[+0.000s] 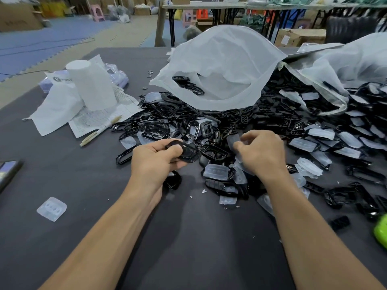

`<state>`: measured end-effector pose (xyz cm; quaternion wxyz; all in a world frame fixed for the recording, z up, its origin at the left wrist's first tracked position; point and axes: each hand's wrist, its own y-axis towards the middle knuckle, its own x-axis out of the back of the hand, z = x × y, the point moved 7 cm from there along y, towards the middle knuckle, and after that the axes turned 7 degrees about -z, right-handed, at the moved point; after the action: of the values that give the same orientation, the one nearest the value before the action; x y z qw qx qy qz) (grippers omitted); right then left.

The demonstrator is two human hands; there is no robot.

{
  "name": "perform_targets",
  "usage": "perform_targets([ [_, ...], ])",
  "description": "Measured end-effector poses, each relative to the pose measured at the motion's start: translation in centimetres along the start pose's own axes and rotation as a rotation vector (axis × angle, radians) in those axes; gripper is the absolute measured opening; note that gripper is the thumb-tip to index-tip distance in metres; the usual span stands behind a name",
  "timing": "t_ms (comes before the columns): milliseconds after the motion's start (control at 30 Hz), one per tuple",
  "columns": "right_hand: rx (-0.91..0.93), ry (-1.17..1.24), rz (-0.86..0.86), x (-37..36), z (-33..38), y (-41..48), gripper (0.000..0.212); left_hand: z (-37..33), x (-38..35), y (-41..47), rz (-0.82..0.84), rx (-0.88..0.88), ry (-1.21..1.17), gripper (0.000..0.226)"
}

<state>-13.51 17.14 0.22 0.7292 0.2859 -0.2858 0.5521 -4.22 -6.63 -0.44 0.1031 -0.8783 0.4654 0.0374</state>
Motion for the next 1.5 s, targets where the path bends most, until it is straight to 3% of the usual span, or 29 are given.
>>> perform_targets([
  [67,0.025,0.045,-0.009,-0.1,0.6,-0.2,0.006,0.0,-0.1,-0.1,0.010,-0.004,0.008,0.025],
  [200,0.028,0.291,-0.037,0.8,0.9,-0.5,0.015,0.0,-0.2,-0.1,0.020,-0.001,0.020,0.025],
  [367,0.039,0.713,0.122,0.2,2.9,-1.9,0.027,0.2,-0.3,0.0,0.019,-0.011,0.083,0.024],
  [567,0.072,0.809,0.229,-0.8,4.6,-3.7,0.021,0.4,-0.6,-0.2,0.037,-0.040,0.170,0.023],
  [900,-0.191,1.042,0.467,-2.6,4.8,-4.3,0.030,0.4,-1.0,-0.2,0.077,-0.045,0.171,0.026],
  [1067,-0.094,1.088,0.455,-2.4,5.0,-4.5,0.024,0.4,-0.9,-0.1,0.085,-0.061,0.168,0.023],
  [1167,-0.001,0.998,0.365,-1.9,5.2,-4.5,0.017,0.4,-1.0,-0.1,0.092,-0.068,0.168,0.023],
  [1333,0.367,0.573,-0.029,-0.1,6.1,-5.6,0.012,0.5,-0.9,-0.1,0.069,-0.073,0.131,0.030],
  [1433,0.641,0.376,-0.131,-0.1,7.7,-7.4,0.010,0.7,-0.9,0.0,0.074,-0.062,0.135,0.029],
  [1500,0.684,0.349,-0.099,-0.8,8.0,-7.8,0.010,1.0,-0.8,0.1,0.071,-0.034,0.114,0.022],
])
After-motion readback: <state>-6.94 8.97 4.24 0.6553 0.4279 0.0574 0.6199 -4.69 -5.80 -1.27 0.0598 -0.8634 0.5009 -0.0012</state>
